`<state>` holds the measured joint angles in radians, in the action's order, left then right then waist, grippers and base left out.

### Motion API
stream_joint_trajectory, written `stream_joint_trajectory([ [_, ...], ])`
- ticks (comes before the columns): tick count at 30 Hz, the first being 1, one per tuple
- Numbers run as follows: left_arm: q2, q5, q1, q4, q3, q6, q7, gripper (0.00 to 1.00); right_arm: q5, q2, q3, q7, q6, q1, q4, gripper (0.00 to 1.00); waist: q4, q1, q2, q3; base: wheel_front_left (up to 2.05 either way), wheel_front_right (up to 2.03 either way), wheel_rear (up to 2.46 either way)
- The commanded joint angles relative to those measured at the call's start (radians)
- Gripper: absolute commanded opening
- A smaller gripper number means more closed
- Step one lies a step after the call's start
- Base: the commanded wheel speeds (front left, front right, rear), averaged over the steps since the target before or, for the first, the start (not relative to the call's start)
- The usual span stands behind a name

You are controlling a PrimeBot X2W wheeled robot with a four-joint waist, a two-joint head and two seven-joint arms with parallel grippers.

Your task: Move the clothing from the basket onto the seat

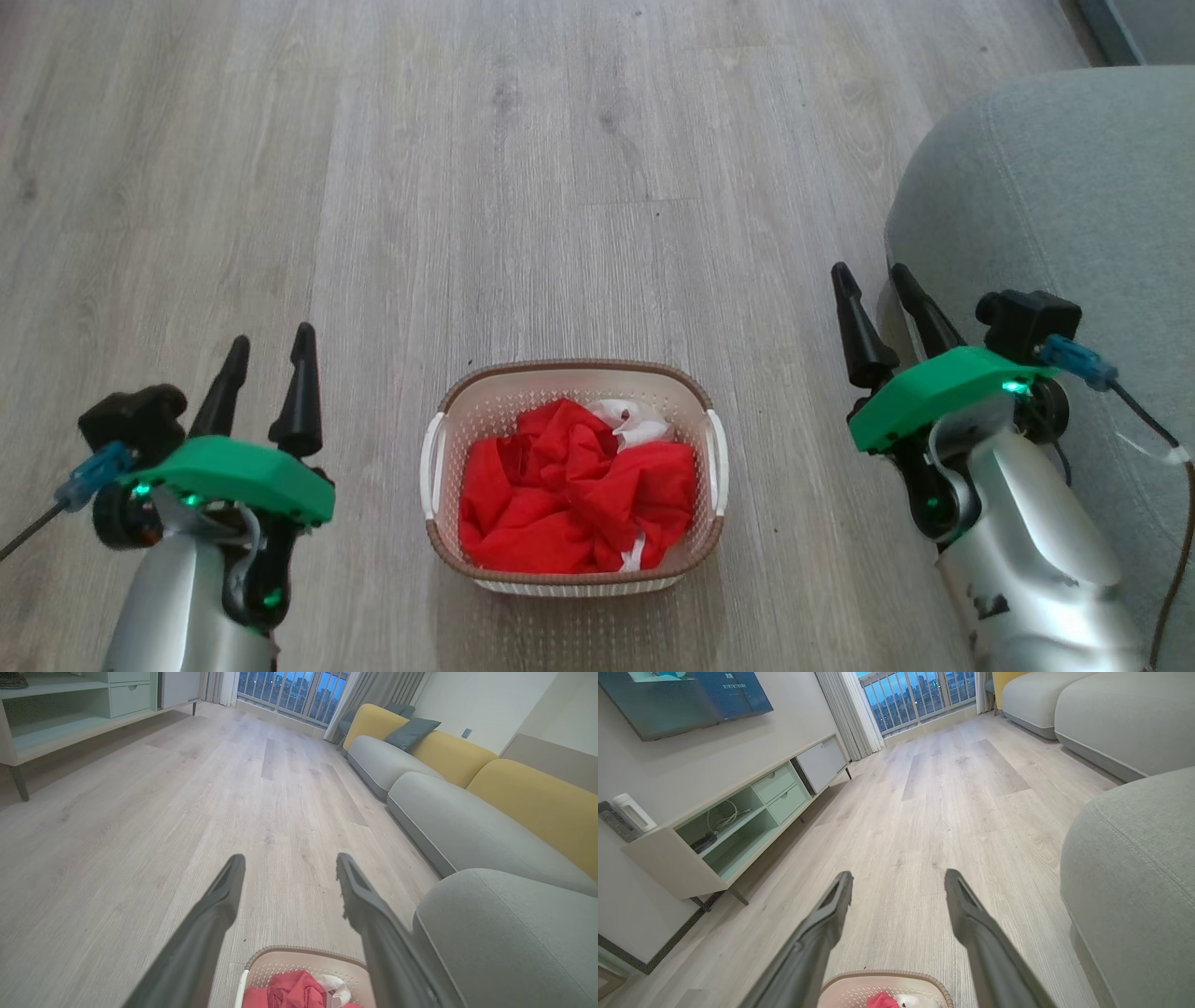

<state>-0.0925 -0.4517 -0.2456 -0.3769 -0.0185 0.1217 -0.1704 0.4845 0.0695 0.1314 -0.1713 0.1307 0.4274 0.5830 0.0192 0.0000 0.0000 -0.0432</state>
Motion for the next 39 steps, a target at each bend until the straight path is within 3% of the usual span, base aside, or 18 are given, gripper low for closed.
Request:
stream_joint_trajectory([
  [1, -0.024, 0.032, -0.064, 0.029, -0.032, 0.007, -0.020, 1.00, -0.032, 0.006, 0.020, -0.018, 0.000, 0.063, -0.023, 1.00, 0.000, 0.0000, 0.0000, -0.001, 0.00, 0.00, 0.00],
  [26, -0.019, 0.315, -0.122, 0.021, -0.066, 0.009, -0.090, 1.00, -0.331, 0.003, 0.027, -0.089, 0.000, 0.146, 0.021, 1.00, 0.007, 0.0000, 0.0000, -0.014, 0.00, 0.00, 0.00],
  [39, -0.004, 0.320, -0.105, -0.006, -0.081, 0.009, -0.091, 1.00, -0.352, -0.004, -0.017, -0.090, 0.000, 0.132, 0.006, 1.00, 0.009, 0.0000, 0.0000, -0.020, 0.00, 0.00, 0.00],
])
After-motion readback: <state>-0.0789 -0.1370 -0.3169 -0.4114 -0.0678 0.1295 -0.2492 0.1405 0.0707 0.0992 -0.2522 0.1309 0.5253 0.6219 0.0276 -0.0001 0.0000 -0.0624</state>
